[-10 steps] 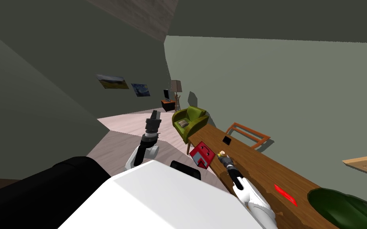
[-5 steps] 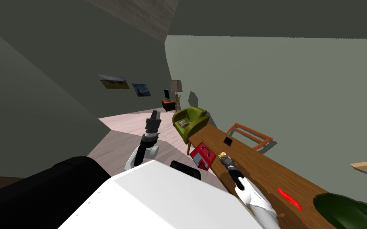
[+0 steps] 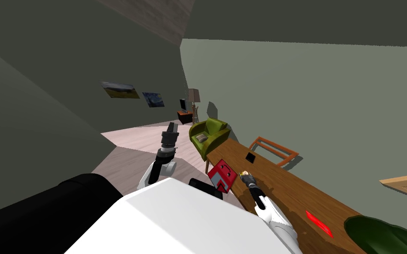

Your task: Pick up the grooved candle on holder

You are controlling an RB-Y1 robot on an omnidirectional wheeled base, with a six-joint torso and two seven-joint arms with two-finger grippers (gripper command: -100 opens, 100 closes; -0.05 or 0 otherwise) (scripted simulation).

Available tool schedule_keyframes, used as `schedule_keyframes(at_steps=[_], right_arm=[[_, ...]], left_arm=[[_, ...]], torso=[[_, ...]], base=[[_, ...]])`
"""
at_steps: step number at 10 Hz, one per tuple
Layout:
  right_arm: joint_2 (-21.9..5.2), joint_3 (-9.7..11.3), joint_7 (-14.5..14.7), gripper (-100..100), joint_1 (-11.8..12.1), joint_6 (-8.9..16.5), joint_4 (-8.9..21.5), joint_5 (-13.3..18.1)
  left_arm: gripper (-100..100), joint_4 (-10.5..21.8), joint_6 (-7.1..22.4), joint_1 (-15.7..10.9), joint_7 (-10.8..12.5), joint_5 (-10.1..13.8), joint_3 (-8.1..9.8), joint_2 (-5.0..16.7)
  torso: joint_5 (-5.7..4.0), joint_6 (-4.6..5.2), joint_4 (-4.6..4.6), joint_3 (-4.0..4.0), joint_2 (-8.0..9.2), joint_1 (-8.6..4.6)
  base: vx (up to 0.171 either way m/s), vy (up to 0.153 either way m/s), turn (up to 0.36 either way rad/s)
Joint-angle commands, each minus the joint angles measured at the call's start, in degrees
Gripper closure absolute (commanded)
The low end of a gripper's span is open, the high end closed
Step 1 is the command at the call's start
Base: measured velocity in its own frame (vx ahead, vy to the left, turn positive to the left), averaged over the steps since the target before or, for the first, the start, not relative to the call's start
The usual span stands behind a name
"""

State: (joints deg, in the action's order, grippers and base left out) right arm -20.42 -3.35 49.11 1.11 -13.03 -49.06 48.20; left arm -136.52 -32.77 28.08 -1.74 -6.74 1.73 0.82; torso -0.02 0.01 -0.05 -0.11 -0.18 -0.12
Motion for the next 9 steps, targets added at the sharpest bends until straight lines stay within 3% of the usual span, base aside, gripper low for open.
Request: schedule_keyframes(at_steps=[1, 5, 6, 7, 9], right_arm=[[0.0, 0.0, 0.0, 100, 0.0, 0.0, 0.0, 0.0], [0.07, -0.03, -0.13, 100, -0.05, -0.1, -0.02, -0.08], [0.07, -0.03, -0.13, 0, -0.05, -0.1, -0.02, -0.08], [-1.17, 1.23, -1.79, 100, 0.44, 0.81, -1.07, -0.22], [-3.7, 2.15, -4.02, 100, -0.06, 0.74, -0.47, -1.02]], left_arm=[[0, 0.0, 0.0, 0.0, 0.0, 0.0, 0.0, 0.0], [0, 0.0, 0.0, 0.0, 0.0, 0.0, 0.0, 0.0], [0, 0.0, 0.0, 0.0, 0.0, 0.0, 0.0, 0.0], [0, 0.0, 0.0, 0.0, 0.0, 0.0, 0.0, 0.0], [0, 0.0, 0.0, -0.02, 0.0, 0.0, -0.01, -0.01]], torso=[[0.0, 0.0, 0.0, 0.0, 0.0, 0.0], [0.09, -0.01, 0.0, 0.07, 0.14, 0.15], [0.09, -0.01, 0.01, 0.07, 0.14, 0.16], [0.09, -0.01, 0.01, 0.07, 0.15, 0.16], [0.13, -0.02, 0.04, 0.22, 0.43, 0.36]], base=[[0.007, -0.005, 0.001], [0.0, 0.0, 0.0], [0.0, 0.0, 0.0], [-0.035, 0.019, 0.038], [-0.103, 0.075, 0.074]])
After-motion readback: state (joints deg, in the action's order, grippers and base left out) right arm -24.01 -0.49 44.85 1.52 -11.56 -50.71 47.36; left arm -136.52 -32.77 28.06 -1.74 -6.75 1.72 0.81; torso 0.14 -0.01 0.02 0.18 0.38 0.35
